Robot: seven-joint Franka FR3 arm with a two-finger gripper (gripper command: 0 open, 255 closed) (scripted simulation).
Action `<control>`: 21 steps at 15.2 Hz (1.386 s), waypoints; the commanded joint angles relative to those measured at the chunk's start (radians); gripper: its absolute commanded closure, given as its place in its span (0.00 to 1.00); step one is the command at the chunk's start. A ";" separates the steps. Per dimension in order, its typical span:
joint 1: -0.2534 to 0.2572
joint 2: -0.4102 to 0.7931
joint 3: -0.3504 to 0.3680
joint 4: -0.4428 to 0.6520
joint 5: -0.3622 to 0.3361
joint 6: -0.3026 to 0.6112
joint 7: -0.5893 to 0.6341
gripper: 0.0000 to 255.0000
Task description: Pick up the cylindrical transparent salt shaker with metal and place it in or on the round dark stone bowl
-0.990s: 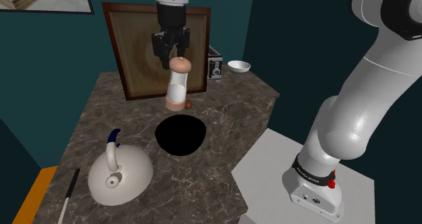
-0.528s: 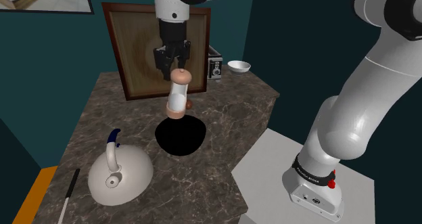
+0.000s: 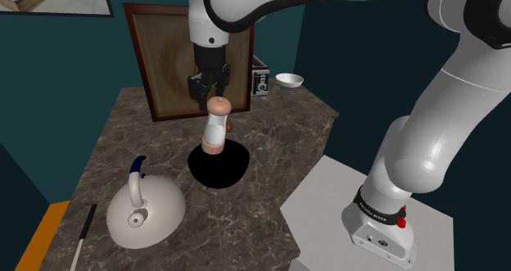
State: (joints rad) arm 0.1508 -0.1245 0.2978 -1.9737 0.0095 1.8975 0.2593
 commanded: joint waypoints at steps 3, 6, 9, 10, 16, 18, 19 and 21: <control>0.000 0.007 0.001 -0.048 -0.002 0.056 0.002 1.00; 0.001 0.011 0.002 -0.064 -0.003 0.075 0.003 1.00; 0.001 0.011 0.002 -0.064 -0.003 0.075 0.003 1.00; 0.001 0.011 0.002 -0.064 -0.003 0.075 0.003 1.00; 0.001 0.012 0.003 -0.060 -0.004 0.073 0.005 0.00; 0.001 0.011 0.002 -0.064 -0.003 0.075 0.003 0.00; 0.001 0.003 0.001 -0.038 -0.001 0.042 0.002 0.00; 0.000 -0.007 0.000 0.018 0.002 -0.024 -0.001 0.00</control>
State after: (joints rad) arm 0.1500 -0.1234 0.2967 -1.9726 0.0090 1.8997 0.2576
